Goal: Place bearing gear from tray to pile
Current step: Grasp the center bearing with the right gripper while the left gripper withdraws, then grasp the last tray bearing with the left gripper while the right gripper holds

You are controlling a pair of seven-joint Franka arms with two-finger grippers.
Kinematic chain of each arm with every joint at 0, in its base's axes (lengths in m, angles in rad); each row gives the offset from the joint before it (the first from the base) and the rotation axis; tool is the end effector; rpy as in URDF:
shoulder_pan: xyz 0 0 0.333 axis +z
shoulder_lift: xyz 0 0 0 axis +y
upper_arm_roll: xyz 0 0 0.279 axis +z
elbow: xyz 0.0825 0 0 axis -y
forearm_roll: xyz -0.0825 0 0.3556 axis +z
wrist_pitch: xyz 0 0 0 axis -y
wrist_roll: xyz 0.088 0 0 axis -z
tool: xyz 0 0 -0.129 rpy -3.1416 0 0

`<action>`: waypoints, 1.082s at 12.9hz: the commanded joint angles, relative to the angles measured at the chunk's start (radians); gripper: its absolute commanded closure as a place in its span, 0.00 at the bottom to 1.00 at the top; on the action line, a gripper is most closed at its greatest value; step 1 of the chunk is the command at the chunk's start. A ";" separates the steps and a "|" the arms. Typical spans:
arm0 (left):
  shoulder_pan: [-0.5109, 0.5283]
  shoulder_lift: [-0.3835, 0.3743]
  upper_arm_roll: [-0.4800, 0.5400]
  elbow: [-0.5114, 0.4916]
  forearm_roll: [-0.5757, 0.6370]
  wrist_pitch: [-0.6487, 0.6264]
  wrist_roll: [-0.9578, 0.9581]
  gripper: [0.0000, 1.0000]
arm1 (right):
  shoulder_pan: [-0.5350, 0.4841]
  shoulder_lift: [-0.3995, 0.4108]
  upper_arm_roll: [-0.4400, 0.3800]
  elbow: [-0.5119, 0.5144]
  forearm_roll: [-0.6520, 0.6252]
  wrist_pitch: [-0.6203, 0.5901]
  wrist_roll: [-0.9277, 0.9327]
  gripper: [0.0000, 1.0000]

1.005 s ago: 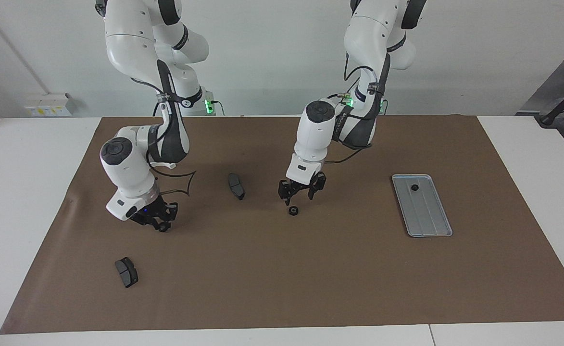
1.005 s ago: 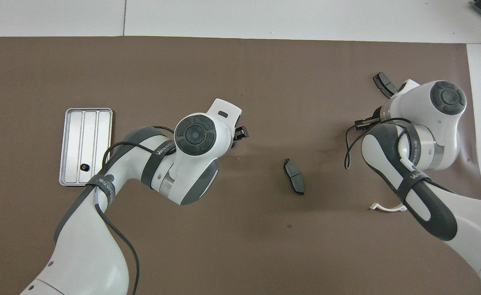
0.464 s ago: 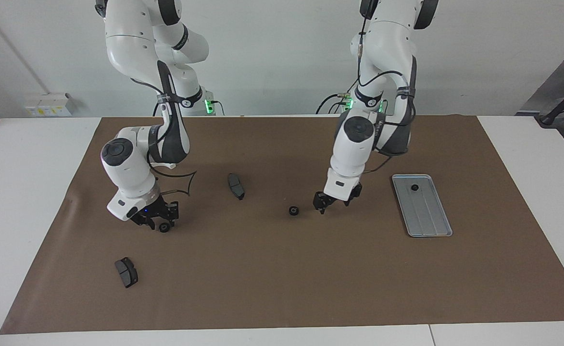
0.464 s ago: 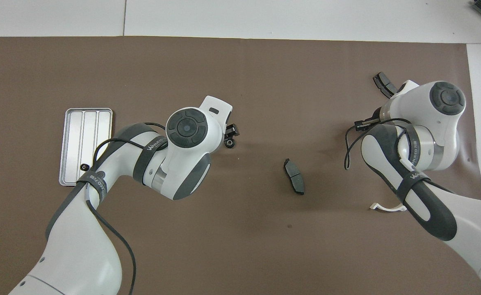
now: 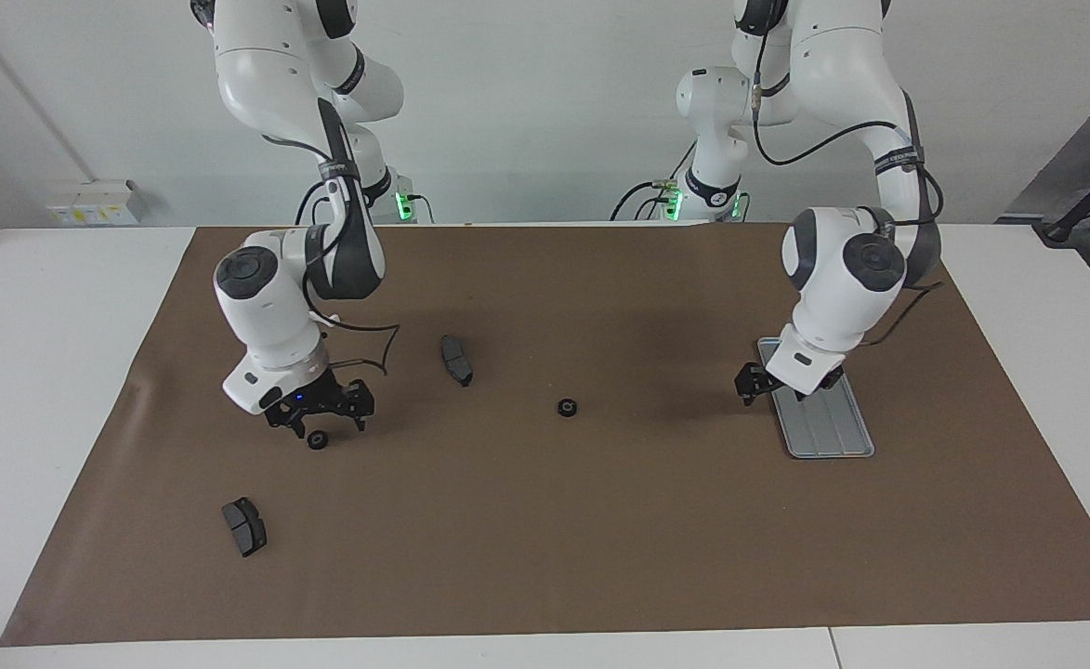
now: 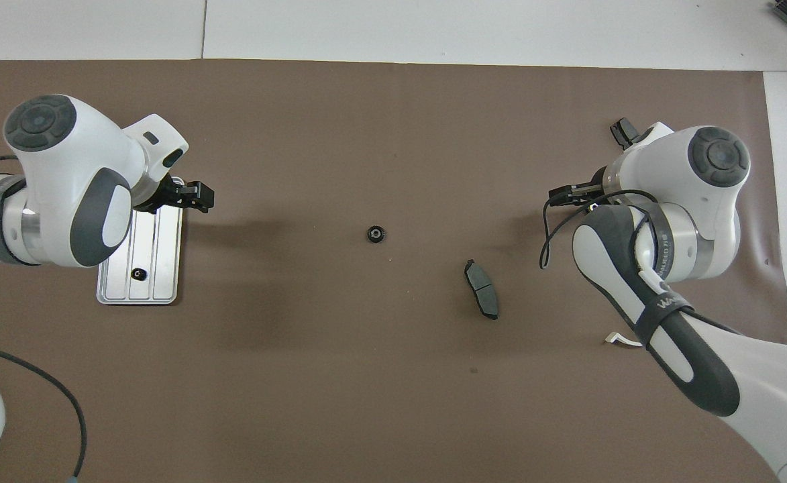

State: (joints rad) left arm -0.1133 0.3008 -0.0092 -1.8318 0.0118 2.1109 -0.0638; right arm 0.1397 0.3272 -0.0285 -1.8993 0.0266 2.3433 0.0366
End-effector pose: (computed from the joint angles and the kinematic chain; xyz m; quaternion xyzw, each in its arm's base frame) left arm 0.5872 -0.0713 0.3245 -0.9994 0.0322 0.0105 0.0047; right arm 0.5985 0.0683 0.3015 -0.9978 -0.0295 -0.0579 0.0098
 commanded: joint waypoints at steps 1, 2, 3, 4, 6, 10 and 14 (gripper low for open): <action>0.102 -0.066 -0.012 -0.079 0.016 -0.008 0.192 0.07 | 0.108 -0.013 0.002 0.070 0.022 -0.094 0.170 0.00; 0.136 -0.077 -0.012 -0.102 0.016 -0.002 0.241 0.07 | 0.156 -0.011 0.002 0.080 0.015 -0.091 0.215 0.00; 0.159 -0.086 -0.012 -0.124 0.014 0.004 0.298 0.07 | 0.196 -0.010 0.002 0.091 0.015 -0.090 0.248 0.00; 0.178 -0.092 -0.012 -0.142 0.016 0.009 0.336 0.07 | 0.239 -0.007 0.002 0.104 0.018 -0.090 0.284 0.00; 0.196 -0.112 -0.012 -0.182 0.014 0.014 0.354 0.08 | 0.320 0.015 0.002 0.158 0.016 -0.096 0.402 0.00; 0.196 -0.170 -0.012 -0.345 0.014 0.139 0.345 0.09 | 0.469 0.198 0.001 0.333 -0.029 -0.095 0.598 0.00; 0.195 -0.195 -0.014 -0.405 0.014 0.176 0.332 0.13 | 0.504 0.266 0.002 0.356 -0.106 -0.055 0.637 0.00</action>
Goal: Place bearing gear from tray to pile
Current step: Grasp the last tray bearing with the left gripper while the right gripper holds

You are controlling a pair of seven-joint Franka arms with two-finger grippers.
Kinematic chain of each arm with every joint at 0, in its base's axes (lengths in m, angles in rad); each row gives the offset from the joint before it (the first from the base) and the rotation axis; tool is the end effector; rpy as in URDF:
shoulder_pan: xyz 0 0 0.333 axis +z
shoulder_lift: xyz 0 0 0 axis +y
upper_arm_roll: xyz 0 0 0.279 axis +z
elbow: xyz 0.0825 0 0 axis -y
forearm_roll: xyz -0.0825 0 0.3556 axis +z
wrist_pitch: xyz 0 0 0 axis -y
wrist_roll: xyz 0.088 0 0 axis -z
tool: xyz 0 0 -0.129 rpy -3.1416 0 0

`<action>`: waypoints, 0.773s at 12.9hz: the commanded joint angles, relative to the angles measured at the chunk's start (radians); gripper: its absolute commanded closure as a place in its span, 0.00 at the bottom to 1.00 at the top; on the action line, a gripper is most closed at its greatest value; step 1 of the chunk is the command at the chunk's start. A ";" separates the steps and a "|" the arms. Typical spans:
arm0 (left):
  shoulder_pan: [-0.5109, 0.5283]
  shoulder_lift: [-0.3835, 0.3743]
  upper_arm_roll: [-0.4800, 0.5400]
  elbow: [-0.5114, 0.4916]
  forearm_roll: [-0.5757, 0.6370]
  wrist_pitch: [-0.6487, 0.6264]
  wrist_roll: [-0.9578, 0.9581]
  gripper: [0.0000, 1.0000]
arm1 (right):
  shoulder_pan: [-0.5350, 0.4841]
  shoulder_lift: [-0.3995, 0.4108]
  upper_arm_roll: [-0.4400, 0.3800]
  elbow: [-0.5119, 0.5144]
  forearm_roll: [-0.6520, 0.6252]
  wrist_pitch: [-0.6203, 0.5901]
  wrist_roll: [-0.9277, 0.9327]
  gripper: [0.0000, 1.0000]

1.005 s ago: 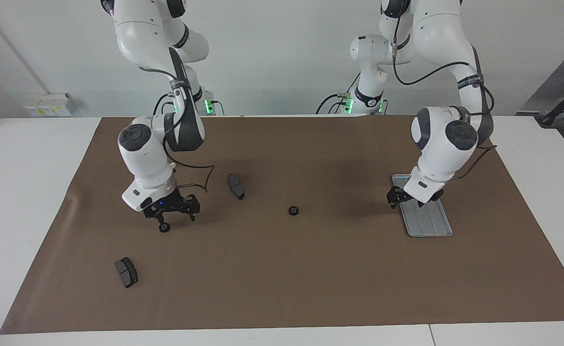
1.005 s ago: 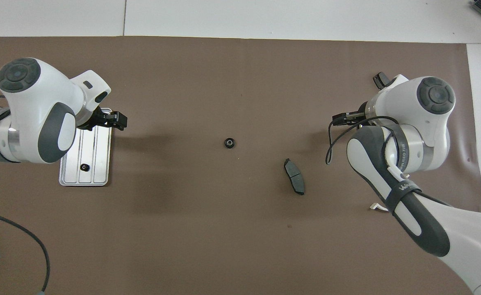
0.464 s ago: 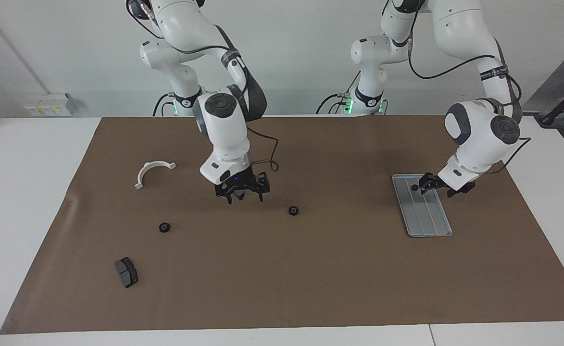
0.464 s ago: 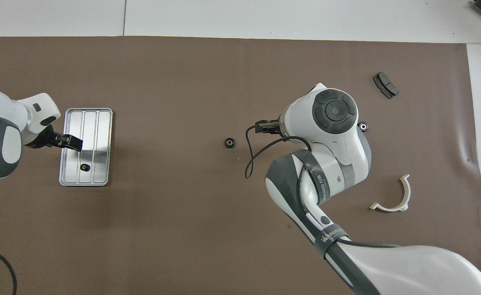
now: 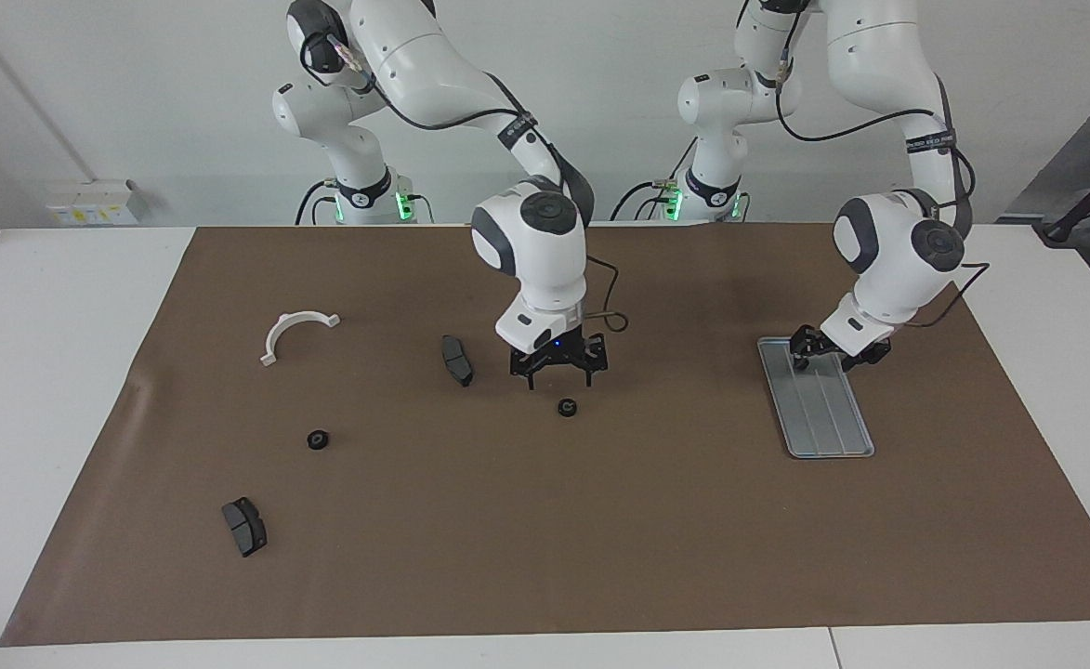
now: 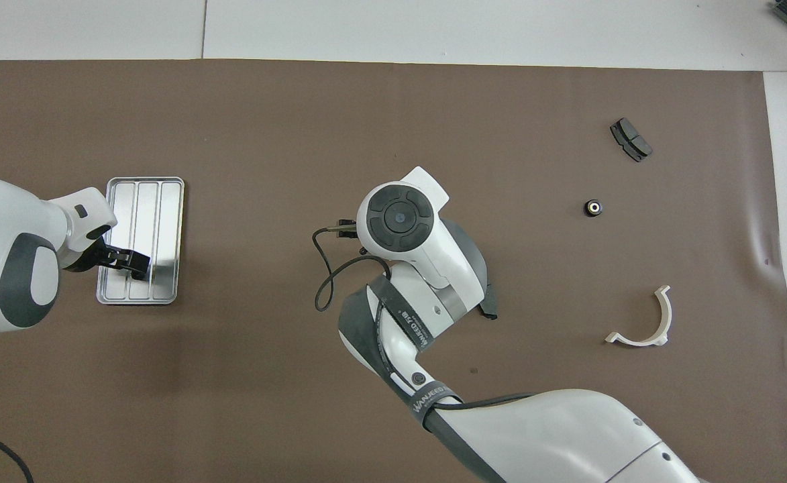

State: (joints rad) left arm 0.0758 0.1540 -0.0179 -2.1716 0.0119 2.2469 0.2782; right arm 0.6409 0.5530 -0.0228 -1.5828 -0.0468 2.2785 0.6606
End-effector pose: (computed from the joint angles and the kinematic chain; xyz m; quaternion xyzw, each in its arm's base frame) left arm 0.5166 0.0304 0.2770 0.9927 -0.1137 -0.0393 0.0035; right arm 0.5435 0.3862 0.2913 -0.9971 0.0052 -0.0719 0.0227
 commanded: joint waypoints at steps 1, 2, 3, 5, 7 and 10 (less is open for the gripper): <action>0.002 -0.054 -0.005 -0.083 0.013 0.060 -0.022 0.14 | 0.002 0.048 -0.003 0.031 -0.050 0.036 0.013 0.00; -0.008 -0.060 -0.005 -0.096 0.013 0.069 -0.057 0.15 | -0.003 0.051 -0.003 0.024 -0.056 0.059 0.011 0.00; -0.013 -0.062 -0.007 -0.106 0.013 0.069 -0.085 0.17 | -0.001 0.051 -0.003 0.023 -0.056 0.062 0.011 0.00; -0.027 -0.068 -0.007 -0.114 0.013 0.072 -0.088 0.18 | 0.006 0.057 -0.003 0.004 -0.061 0.074 0.002 0.00; -0.027 -0.070 -0.005 -0.126 0.013 0.088 -0.088 0.20 | 0.005 0.059 -0.003 -0.006 -0.077 0.081 -0.001 0.14; -0.027 -0.068 -0.005 -0.128 0.013 0.112 -0.091 0.25 | 0.008 0.058 -0.003 -0.029 -0.082 0.087 -0.001 0.32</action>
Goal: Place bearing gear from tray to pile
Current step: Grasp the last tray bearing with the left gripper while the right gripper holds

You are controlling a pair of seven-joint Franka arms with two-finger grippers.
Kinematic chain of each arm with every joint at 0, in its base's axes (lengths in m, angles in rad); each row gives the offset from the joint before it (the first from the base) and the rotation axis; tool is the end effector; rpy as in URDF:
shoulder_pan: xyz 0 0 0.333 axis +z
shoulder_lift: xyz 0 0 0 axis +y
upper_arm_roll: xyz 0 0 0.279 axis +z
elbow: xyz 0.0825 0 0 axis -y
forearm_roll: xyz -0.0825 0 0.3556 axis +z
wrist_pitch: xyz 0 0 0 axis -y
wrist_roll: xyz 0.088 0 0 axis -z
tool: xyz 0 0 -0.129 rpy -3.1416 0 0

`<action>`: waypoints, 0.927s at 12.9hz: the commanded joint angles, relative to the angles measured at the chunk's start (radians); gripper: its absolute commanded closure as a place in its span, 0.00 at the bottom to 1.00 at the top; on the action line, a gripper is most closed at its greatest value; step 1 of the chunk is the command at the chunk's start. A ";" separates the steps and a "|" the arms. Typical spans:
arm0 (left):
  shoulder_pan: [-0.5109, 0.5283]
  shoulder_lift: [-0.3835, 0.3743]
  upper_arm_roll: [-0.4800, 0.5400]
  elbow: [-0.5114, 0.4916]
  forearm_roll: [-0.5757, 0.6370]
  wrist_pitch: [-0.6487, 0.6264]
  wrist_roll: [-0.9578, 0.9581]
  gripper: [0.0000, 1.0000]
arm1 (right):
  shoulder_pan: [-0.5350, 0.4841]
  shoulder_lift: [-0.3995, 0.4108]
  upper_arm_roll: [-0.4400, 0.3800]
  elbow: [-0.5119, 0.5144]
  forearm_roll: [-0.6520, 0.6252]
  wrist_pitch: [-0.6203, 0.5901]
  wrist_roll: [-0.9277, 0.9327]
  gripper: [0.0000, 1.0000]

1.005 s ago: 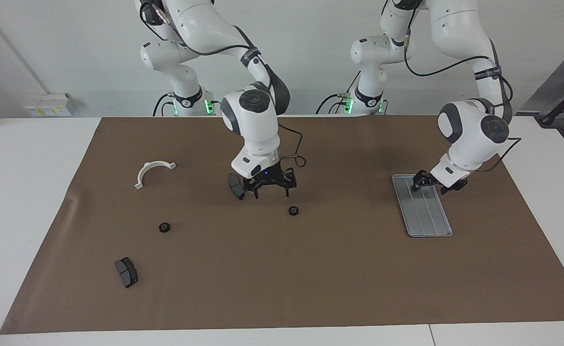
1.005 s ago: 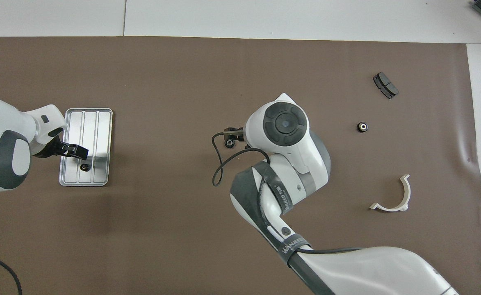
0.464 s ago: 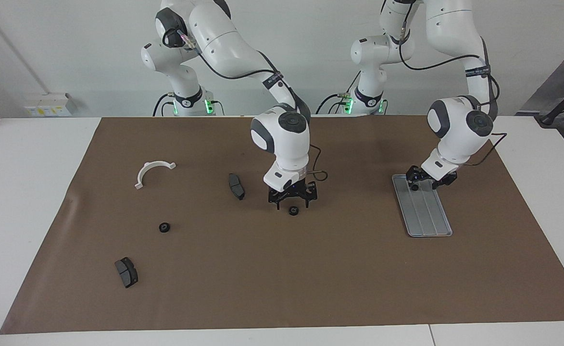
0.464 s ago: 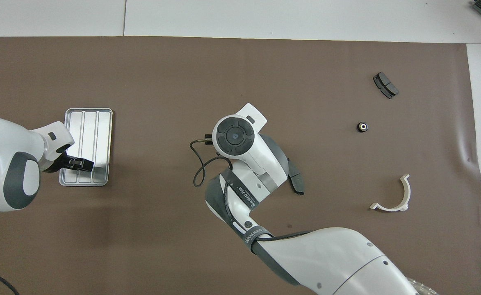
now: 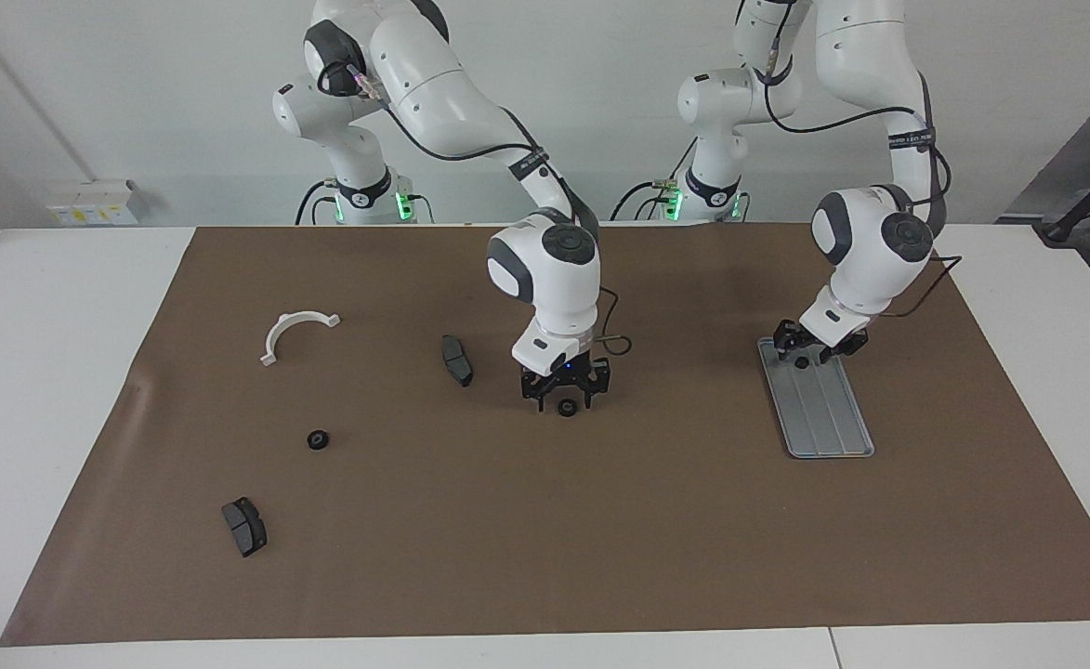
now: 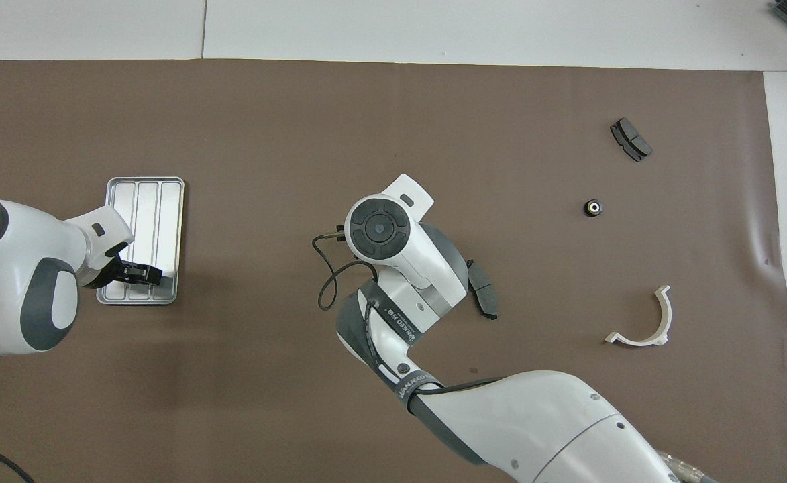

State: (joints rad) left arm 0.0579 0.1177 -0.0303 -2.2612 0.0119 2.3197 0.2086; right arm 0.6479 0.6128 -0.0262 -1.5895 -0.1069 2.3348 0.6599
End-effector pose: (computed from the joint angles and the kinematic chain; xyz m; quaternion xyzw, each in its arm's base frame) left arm 0.5000 0.0141 0.2663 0.9951 -0.0944 -0.0296 0.0010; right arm 0.5439 0.3879 0.2545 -0.9965 -0.0182 -0.0818 0.0008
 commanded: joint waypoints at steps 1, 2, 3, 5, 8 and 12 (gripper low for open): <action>-0.009 -0.032 0.007 -0.038 0.013 0.043 -0.020 0.27 | 0.001 -0.002 0.000 -0.026 -0.022 0.034 -0.002 0.33; -0.009 -0.032 0.007 -0.043 0.013 0.043 -0.020 0.28 | 0.001 -0.002 0.000 -0.027 -0.022 0.037 -0.002 0.34; -0.009 -0.032 0.007 -0.044 0.013 0.044 -0.028 0.30 | 0.003 -0.002 0.000 -0.027 -0.022 0.037 -0.002 0.37; -0.010 -0.032 0.007 -0.046 0.013 0.044 -0.083 0.32 | 0.003 -0.002 0.002 -0.030 -0.022 0.037 0.000 0.48; -0.010 -0.032 0.007 -0.050 0.013 0.053 -0.091 0.38 | 0.004 -0.004 0.002 -0.027 -0.019 0.035 0.000 0.69; -0.009 -0.033 0.007 -0.050 0.013 0.058 -0.107 0.46 | 0.001 -0.004 0.002 0.002 -0.002 0.002 0.001 1.00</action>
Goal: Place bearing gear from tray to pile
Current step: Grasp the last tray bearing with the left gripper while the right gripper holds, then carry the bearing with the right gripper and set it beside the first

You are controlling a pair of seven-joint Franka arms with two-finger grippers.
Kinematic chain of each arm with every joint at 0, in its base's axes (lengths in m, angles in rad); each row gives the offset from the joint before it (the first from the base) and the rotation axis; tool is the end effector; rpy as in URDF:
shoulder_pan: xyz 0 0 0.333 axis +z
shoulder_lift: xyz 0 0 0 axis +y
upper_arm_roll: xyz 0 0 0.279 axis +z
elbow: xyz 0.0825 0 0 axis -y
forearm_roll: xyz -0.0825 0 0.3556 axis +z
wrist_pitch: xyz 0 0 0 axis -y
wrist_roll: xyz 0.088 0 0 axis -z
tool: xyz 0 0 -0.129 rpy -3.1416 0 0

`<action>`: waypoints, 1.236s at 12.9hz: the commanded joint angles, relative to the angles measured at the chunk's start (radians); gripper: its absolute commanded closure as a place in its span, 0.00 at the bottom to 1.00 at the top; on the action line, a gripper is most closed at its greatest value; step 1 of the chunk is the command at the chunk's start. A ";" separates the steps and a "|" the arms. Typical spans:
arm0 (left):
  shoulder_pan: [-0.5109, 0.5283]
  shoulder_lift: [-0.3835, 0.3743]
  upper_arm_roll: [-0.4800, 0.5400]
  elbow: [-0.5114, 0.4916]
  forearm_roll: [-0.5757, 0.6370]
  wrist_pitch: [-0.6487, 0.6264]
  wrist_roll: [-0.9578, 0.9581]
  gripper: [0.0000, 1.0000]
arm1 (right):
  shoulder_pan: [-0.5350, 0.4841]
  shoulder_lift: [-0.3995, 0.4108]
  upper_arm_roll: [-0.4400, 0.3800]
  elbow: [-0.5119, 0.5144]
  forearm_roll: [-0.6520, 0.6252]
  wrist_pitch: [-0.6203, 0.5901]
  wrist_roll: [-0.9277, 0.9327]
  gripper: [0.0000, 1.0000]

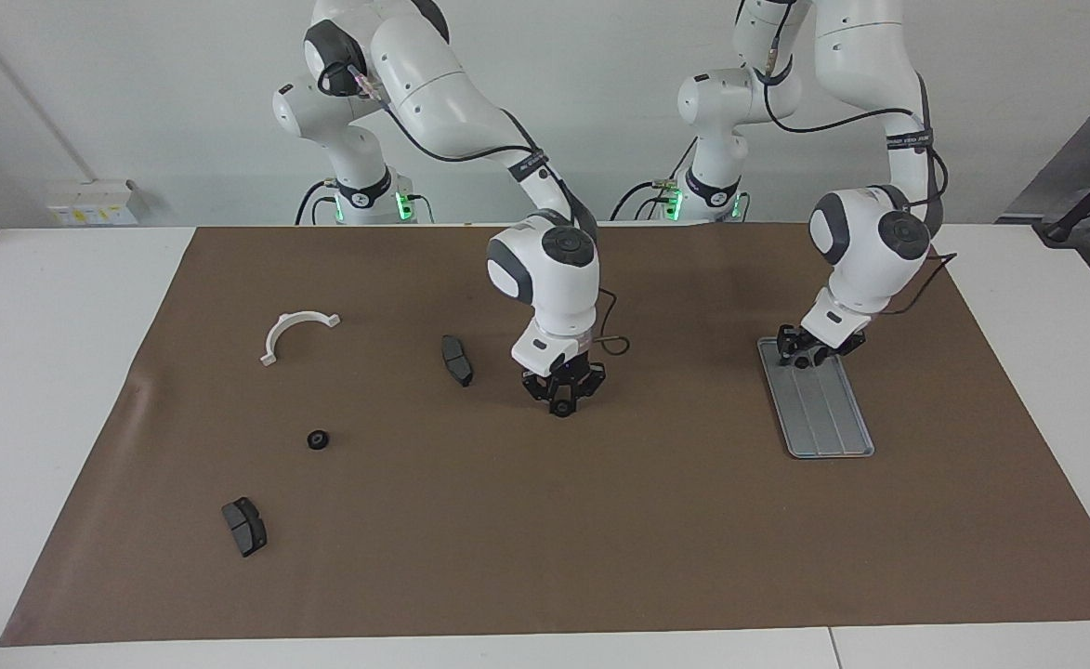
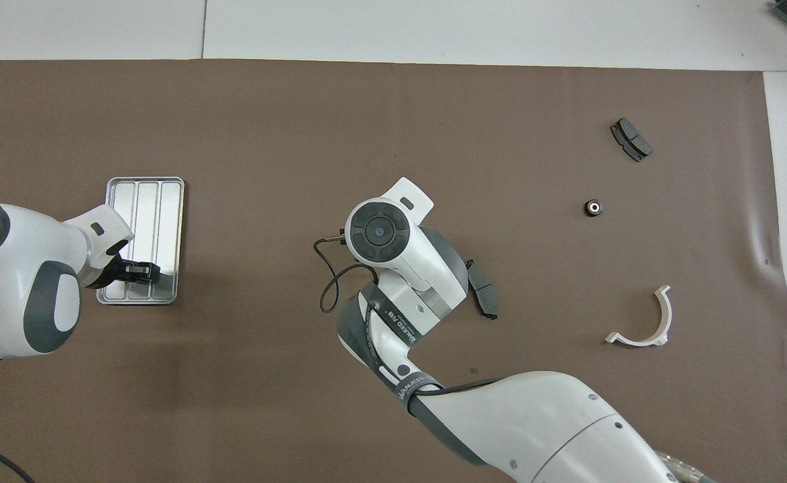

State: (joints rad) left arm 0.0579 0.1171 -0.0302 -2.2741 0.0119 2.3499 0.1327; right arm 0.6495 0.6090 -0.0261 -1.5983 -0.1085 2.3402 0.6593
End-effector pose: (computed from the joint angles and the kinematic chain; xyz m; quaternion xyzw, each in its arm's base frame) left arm 0.4998 0.0141 0.2641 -0.9982 0.0567 0.0207 0.0007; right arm 0.5422 0.3880 0.2537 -0.9964 -0.0200 -0.0822 0.0006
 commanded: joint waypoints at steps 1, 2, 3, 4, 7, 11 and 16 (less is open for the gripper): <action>-0.009 -0.033 0.007 -0.042 0.013 0.034 -0.042 0.50 | -0.004 -0.005 0.002 0.023 0.000 -0.033 0.003 1.00; -0.009 -0.033 0.007 -0.050 0.013 0.046 -0.048 0.52 | -0.013 -0.017 0.002 0.023 0.000 -0.050 0.002 1.00; -0.009 -0.033 0.007 -0.056 0.013 0.058 -0.050 0.53 | -0.028 -0.044 0.002 0.017 0.001 -0.061 0.000 1.00; -0.009 -0.033 0.007 -0.056 0.013 0.063 -0.051 0.57 | -0.059 -0.079 0.002 0.012 0.000 -0.097 -0.003 1.00; -0.007 -0.033 0.007 -0.056 0.013 0.065 -0.051 0.62 | -0.157 -0.207 0.003 -0.037 0.044 -0.182 -0.113 1.00; -0.006 -0.031 0.007 -0.056 0.013 0.065 -0.050 0.69 | -0.316 -0.339 0.003 -0.161 0.059 -0.274 -0.330 1.00; -0.006 -0.031 0.007 -0.054 0.013 0.066 -0.050 0.76 | -0.468 -0.420 0.002 -0.374 0.059 -0.253 -0.570 1.00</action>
State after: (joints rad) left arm 0.0572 0.1071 -0.0341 -2.2962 0.0114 2.3890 0.0977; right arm 0.2205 0.2594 -0.0378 -1.8476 -0.0640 2.0483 0.1527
